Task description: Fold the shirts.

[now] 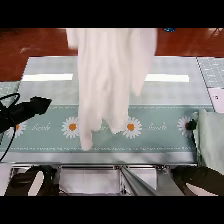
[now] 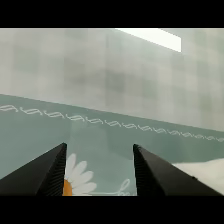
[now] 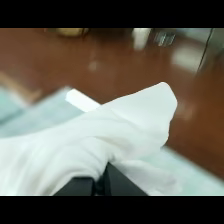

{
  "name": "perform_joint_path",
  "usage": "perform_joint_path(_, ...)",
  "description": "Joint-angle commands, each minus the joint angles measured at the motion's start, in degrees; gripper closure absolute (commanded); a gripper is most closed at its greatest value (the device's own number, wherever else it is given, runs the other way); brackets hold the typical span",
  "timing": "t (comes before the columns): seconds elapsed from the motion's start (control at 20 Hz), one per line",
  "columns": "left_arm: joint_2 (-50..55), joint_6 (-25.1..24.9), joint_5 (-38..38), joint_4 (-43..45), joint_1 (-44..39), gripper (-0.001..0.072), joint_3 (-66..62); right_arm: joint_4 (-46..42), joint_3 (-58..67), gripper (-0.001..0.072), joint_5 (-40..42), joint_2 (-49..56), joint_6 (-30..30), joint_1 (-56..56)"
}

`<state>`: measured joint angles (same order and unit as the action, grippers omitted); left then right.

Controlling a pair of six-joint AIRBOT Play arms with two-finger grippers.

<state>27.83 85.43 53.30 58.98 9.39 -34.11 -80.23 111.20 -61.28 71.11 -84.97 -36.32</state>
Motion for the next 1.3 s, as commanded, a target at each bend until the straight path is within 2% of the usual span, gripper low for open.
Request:
perform_joint_path(0.0,-0.15,-1.01,0.39,1.01,5.27,0.02,-0.13,4.79,-12.15,0.0688,-6.82,1.88,-2.25,-3.08)
perform_joint_path(0.2,-0.09,-1.01,2.71,1.01,5.92,0.02,-0.11,17.07,-29.07,0.0688,2.78,7.3,-2.21,-6.25)
perform_joint_path(0.3,-0.09,-0.98,3.56,-0.66,5.33,0.02,0.2,23.04,-32.46,0.0688,7.15,12.74,-1.95,-8.68)
perform_joint_path(0.4,0.04,-0.92,3.39,-1.44,3.58,0.02,1.07,27.47,-32.52,0.0687,7.93,18.97,-0.9,-10.99)
perform_joint_path(0.45,0.13,-0.94,2.91,-1.44,2.64,0.02,1.7,29.03,-32.52,0.061,8.02,21.51,-0.98,-11.52)
perform_joint_path(0.5,0.15,-0.94,2.64,-1.42,1.84,0.02,2.4,29.2,-32.5,0.0362,7.93,22.91,-1.53,-11.26)
perform_joint_path(0.55,0.15,-1.01,2.67,-1.38,1.51,0.02,2.8,28.63,-32.39,0.0302,7.5,23.23,-1.62,-9.99)
perform_joint_path(0.75,0.76,-0.96,2.8,0.48,1.68,0.02,2.84,27.54,-30.93,0.0303,0.7,14.95,-1.55,5.33)
perform_joint_path(0.95,7.96,-0.76,9.62,0.04,1.66,0.02,2.82,8.07,-33.81,0.0304,-8.63,0.66,-7.1,25.38)
perform_joint_path(1.05,15.06,-2.34,14.1,-0.83,1.66,0.02,2.89,3.5,-42.34,0.0309,-10.16,-6.25,-7.89,33.03)
perform_joint_path(1.15,22.01,-5.05,14.95,-0.5,1.66,0.02,3.06,4.5,-54.05,0.0317,-9.66,-13.29,-7.74,38.82)
perform_joint_path(1.25,27.8,-5.31,13.9,-1.03,1.66,0.02,3.06,7.21,-65.44,0.0317,-8.17,-20.2,-6.91,41.29)
